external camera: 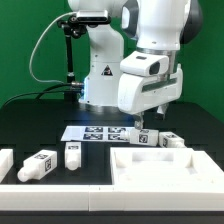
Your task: Assemble one leg
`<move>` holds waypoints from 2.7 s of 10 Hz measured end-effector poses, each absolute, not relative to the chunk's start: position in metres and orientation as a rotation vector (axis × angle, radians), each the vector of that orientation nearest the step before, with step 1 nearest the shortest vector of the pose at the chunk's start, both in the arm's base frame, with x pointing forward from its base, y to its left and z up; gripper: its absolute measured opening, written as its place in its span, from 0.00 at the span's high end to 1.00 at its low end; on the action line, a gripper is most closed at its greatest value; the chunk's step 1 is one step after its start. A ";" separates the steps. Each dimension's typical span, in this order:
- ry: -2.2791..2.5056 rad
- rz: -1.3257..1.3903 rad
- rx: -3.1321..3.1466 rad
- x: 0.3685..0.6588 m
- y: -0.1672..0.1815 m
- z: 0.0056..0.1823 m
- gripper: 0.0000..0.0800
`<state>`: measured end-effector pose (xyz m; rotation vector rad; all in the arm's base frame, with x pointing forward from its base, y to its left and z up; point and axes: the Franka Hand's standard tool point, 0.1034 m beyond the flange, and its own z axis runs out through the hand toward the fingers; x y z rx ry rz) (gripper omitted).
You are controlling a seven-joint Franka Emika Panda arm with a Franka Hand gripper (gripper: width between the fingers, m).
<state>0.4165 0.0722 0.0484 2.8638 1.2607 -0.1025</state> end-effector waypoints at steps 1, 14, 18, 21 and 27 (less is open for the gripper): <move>1.270 -0.098 2.856 0.408 0.070 0.037 0.19; 0.765 -0.050 3.011 0.374 0.049 0.016 0.65; 0.293 -0.028 3.107 0.376 0.008 0.012 0.64; 0.296 -0.030 3.107 0.375 0.008 0.011 0.54; 0.225 -0.625 3.095 0.411 0.010 0.031 0.19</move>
Offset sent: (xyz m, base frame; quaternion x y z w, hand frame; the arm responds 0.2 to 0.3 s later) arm -0.0126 0.0021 -0.0253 -0.0011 -0.0173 0.0282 0.9995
